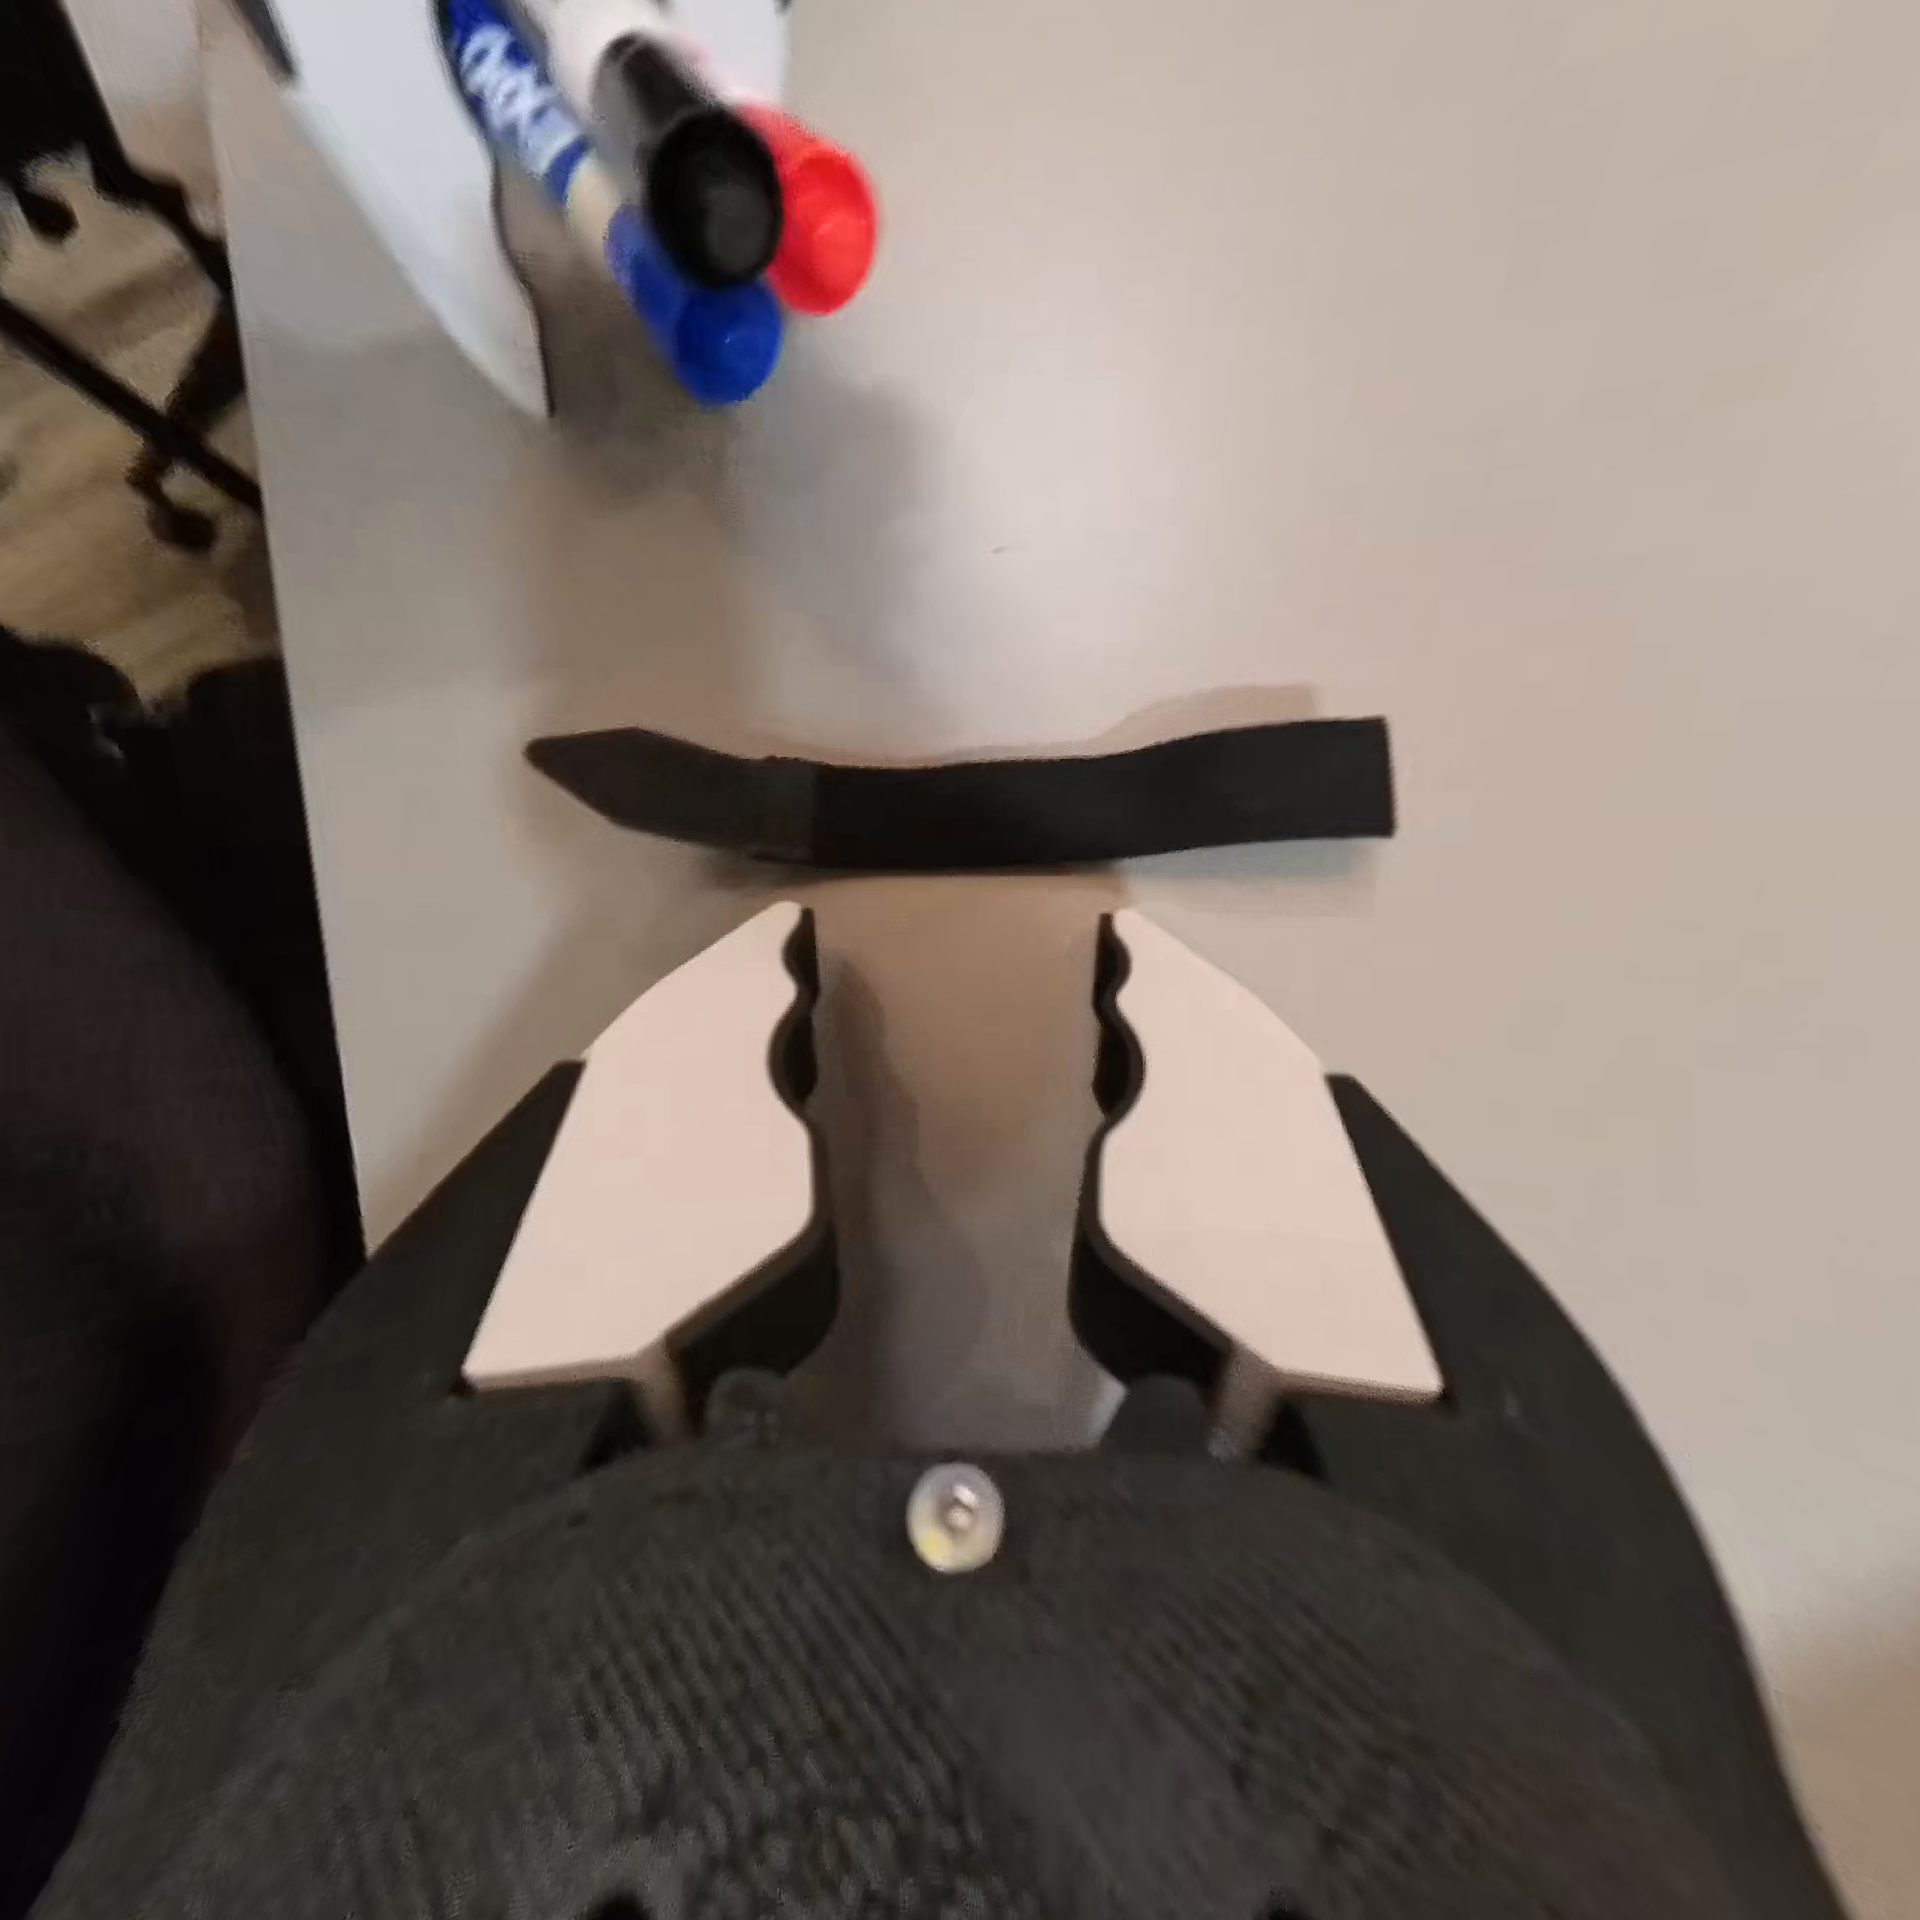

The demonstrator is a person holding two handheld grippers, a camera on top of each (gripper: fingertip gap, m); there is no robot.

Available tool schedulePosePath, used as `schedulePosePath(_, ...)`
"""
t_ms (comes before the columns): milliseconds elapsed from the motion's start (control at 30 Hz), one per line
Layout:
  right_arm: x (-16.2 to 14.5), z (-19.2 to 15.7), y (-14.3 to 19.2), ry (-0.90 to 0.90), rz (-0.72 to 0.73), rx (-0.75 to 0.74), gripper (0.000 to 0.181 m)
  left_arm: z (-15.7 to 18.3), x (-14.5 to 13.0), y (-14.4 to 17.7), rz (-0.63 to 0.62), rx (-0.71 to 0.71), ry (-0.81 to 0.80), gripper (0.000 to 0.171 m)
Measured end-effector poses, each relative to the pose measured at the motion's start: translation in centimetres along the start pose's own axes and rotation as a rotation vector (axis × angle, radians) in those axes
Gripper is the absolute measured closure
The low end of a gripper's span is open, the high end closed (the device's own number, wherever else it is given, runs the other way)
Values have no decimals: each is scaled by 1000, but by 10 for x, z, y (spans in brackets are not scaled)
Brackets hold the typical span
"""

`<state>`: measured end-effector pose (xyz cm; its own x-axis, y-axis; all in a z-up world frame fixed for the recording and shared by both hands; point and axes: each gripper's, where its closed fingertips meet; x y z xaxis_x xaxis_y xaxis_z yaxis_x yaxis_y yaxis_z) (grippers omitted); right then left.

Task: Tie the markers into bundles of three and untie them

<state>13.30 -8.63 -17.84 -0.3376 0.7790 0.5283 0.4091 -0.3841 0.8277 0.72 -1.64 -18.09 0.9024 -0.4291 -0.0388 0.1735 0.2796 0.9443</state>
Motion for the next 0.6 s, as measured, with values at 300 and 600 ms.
schedulePosePath(300,7,19,-1,-121,30,-84,135,1,0,0,6,-5,-5,125)
schedulePosePath(600,40,31,-12,-403,150,124,181,3,1,2,11,-1,-12,125)
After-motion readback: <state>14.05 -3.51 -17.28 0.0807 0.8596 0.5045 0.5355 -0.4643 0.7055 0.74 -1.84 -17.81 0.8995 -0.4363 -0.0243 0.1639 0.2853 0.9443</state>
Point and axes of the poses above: each gripper's, where its closed fingertips meet, y back along the fingers, x out of its top, z = x × y across the jaws, and after that the axes turned 13 degrees about -z, right-handed
